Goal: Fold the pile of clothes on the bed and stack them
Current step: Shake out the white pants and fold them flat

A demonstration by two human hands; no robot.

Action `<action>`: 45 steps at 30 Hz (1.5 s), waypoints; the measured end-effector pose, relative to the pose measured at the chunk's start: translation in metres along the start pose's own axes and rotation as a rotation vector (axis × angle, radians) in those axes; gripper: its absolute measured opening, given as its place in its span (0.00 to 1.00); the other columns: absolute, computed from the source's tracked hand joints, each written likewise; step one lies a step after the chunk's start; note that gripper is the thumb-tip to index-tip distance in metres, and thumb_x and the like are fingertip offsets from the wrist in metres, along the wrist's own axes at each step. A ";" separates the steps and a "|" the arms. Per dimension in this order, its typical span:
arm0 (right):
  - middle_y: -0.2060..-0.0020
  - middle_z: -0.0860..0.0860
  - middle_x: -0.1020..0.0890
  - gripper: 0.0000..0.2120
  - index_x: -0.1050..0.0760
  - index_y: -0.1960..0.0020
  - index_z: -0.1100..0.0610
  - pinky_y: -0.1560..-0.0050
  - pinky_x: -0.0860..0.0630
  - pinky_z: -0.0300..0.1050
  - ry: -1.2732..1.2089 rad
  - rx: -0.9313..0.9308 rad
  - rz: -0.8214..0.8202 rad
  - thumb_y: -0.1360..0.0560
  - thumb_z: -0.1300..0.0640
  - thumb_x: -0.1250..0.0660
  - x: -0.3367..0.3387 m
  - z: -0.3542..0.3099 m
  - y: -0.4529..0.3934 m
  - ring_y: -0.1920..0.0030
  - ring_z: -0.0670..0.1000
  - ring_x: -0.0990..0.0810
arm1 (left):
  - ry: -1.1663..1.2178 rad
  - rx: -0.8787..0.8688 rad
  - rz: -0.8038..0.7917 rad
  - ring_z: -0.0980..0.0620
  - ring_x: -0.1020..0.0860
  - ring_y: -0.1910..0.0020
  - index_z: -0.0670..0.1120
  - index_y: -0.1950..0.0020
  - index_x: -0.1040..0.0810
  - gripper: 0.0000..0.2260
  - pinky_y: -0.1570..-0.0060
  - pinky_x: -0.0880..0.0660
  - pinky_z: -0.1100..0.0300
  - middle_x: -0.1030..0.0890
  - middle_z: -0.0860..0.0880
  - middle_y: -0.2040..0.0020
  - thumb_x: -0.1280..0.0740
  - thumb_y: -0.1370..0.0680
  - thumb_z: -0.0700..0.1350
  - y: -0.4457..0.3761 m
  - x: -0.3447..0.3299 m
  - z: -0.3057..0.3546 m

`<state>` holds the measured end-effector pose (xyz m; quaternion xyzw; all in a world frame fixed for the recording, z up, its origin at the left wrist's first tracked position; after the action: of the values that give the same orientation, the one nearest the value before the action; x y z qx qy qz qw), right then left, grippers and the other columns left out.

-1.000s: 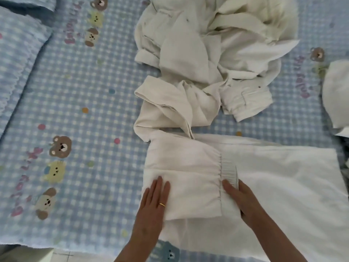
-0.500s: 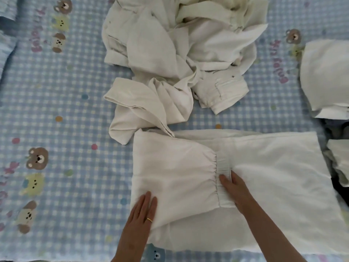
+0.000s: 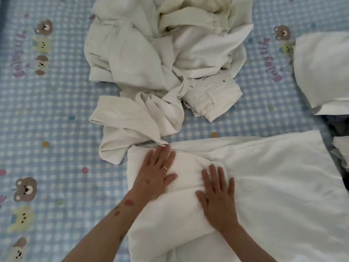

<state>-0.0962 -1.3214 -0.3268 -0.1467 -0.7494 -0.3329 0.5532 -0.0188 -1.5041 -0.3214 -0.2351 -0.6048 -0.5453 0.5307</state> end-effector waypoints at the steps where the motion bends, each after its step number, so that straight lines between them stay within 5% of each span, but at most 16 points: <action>1: 0.23 0.54 0.46 0.31 0.47 0.23 0.51 0.31 0.44 0.68 0.005 0.010 -0.014 0.23 0.39 0.50 -0.008 0.002 -0.001 0.24 0.58 0.47 | -0.016 -0.002 -0.048 0.42 0.45 0.24 0.47 0.24 0.44 0.30 0.27 0.47 0.43 0.50 0.45 0.23 0.53 0.22 0.61 -0.003 -0.012 -0.003; 5: 0.23 0.55 0.44 0.30 0.43 0.24 0.52 0.30 0.45 0.66 -0.039 0.022 0.031 0.23 0.41 0.48 0.003 -0.003 -0.006 0.24 0.58 0.46 | -0.014 0.047 -0.105 0.42 0.55 0.23 0.44 0.23 0.51 0.30 0.25 0.55 0.46 0.58 0.44 0.23 0.55 0.21 0.59 -0.007 -0.016 0.004; 8: 0.23 0.55 0.43 0.27 0.45 0.23 0.53 0.29 0.45 0.62 -0.135 -0.021 0.085 0.20 0.44 0.52 0.027 0.015 0.012 0.24 0.55 0.46 | 0.048 -0.061 0.023 0.42 0.45 0.24 0.40 0.26 0.39 0.27 0.26 0.45 0.46 0.45 0.40 0.23 0.51 0.21 0.52 -0.007 0.021 0.064; 11: 0.24 0.56 0.42 0.29 0.44 0.24 0.58 0.28 0.43 0.59 -0.234 -0.336 0.146 0.19 0.44 0.59 0.052 0.103 0.047 0.25 0.55 0.42 | 0.131 -0.232 0.046 0.45 0.39 0.26 0.41 0.28 0.34 0.23 0.28 0.43 0.47 0.38 0.42 0.25 0.48 0.21 0.49 -0.031 0.049 0.154; 15: 0.27 0.62 0.38 0.34 0.38 0.27 0.65 0.30 0.39 0.63 -0.268 -0.712 0.215 0.20 0.42 0.60 0.082 0.238 0.103 0.27 0.61 0.38 | 0.145 -0.223 -0.002 0.48 0.48 0.23 0.43 0.23 0.47 0.24 0.25 0.56 0.54 0.46 0.44 0.22 0.48 0.17 0.49 -0.118 0.067 0.236; 19: 0.28 0.62 0.35 0.25 0.37 0.28 0.65 0.31 0.36 0.62 -0.279 -0.775 0.242 0.22 0.55 0.38 0.089 0.297 0.128 0.27 0.62 0.36 | 0.196 -0.167 0.056 0.46 0.26 0.43 0.43 0.38 0.26 0.12 0.41 0.31 0.53 0.23 0.45 0.42 0.40 0.21 0.42 -0.156 0.087 0.255; 23: 0.37 0.53 0.25 0.22 0.30 0.31 0.58 0.43 0.23 0.47 -0.687 -0.597 0.234 0.24 0.55 0.33 0.078 0.225 0.110 0.38 0.53 0.22 | 0.060 -0.200 0.048 0.43 0.21 0.61 0.44 0.55 0.19 0.05 0.60 0.25 0.53 0.20 0.46 0.60 0.29 0.30 0.37 -0.101 0.077 0.215; 27: 0.35 0.51 0.26 0.25 0.35 0.27 0.54 0.38 0.30 0.42 -0.835 -0.312 -0.030 0.21 0.46 0.39 0.049 0.098 0.061 0.36 0.51 0.26 | -0.090 -0.166 -0.191 0.48 0.24 0.42 0.48 0.37 0.24 0.16 0.43 0.30 0.54 0.24 0.50 0.39 0.32 0.25 0.47 -0.072 0.041 0.162; 31: 0.31 0.48 0.34 0.34 0.47 0.24 0.52 0.33 0.37 0.43 -0.876 -0.489 -0.178 0.24 0.43 0.38 0.016 0.059 0.055 0.32 0.50 0.33 | -0.038 -0.063 -0.363 0.50 0.29 0.36 0.52 0.29 0.35 0.23 0.39 0.35 0.55 0.29 0.52 0.32 0.37 0.23 0.55 -0.078 0.025 0.120; 35: 0.46 0.51 0.21 0.16 0.30 0.38 0.55 0.44 0.29 0.46 -1.107 -0.686 -0.071 0.24 0.54 0.34 0.017 0.064 0.072 0.44 0.55 0.23 | 0.153 -0.098 -0.413 0.50 0.23 0.48 0.53 0.47 0.28 0.10 0.52 0.36 0.56 0.24 0.58 0.53 0.33 0.25 0.54 -0.079 0.030 0.119; 37: 0.53 0.48 0.19 0.10 0.27 0.44 0.53 0.51 0.26 0.46 -1.132 -0.738 0.002 0.24 0.56 0.33 0.020 0.080 0.081 0.51 0.53 0.20 | 0.235 -0.127 -0.357 0.51 0.23 0.48 0.52 0.47 0.26 0.10 0.48 0.33 0.55 0.22 0.56 0.52 0.33 0.25 0.53 -0.081 0.036 0.133; 39: 0.54 0.47 0.19 0.08 0.27 0.45 0.52 0.52 0.25 0.48 -1.069 -0.742 0.041 0.24 0.56 0.34 0.025 0.091 0.086 0.52 0.53 0.20 | 0.192 -0.187 -0.198 0.48 0.25 0.41 0.49 0.39 0.25 0.14 0.39 0.32 0.53 0.21 0.50 0.42 0.34 0.23 0.50 -0.073 0.043 0.147; 42: 0.48 0.52 0.20 0.17 0.26 0.39 0.54 0.48 0.23 0.52 -0.591 -0.583 0.188 0.27 0.56 0.32 0.050 0.086 0.078 0.47 0.55 0.22 | 0.041 -0.285 0.044 0.43 0.34 0.29 0.40 0.29 0.32 0.21 0.29 0.39 0.47 0.32 0.42 0.28 0.41 0.21 0.46 -0.025 0.040 0.155; 45: 0.30 0.54 0.29 0.26 0.32 0.29 0.53 0.35 0.35 0.58 -0.283 -0.198 0.162 0.26 0.48 0.41 0.047 0.029 0.057 0.31 0.57 0.30 | -0.008 -0.280 -0.010 0.45 0.42 0.25 0.42 0.25 0.41 0.27 0.28 0.45 0.46 0.42 0.43 0.24 0.46 0.21 0.51 0.025 0.005 0.132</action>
<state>-0.1002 -1.2673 -0.2690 -0.3055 -0.7692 -0.3353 0.4502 -0.0499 -1.3777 -0.2859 -0.3061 -0.5262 -0.6258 0.4876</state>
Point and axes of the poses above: each hand's wrist, its own y-axis away from the middle knuckle, its own x-axis out of the back of the hand, z = x × y, the point moved 9 cm from there along -y, towards the middle knuckle
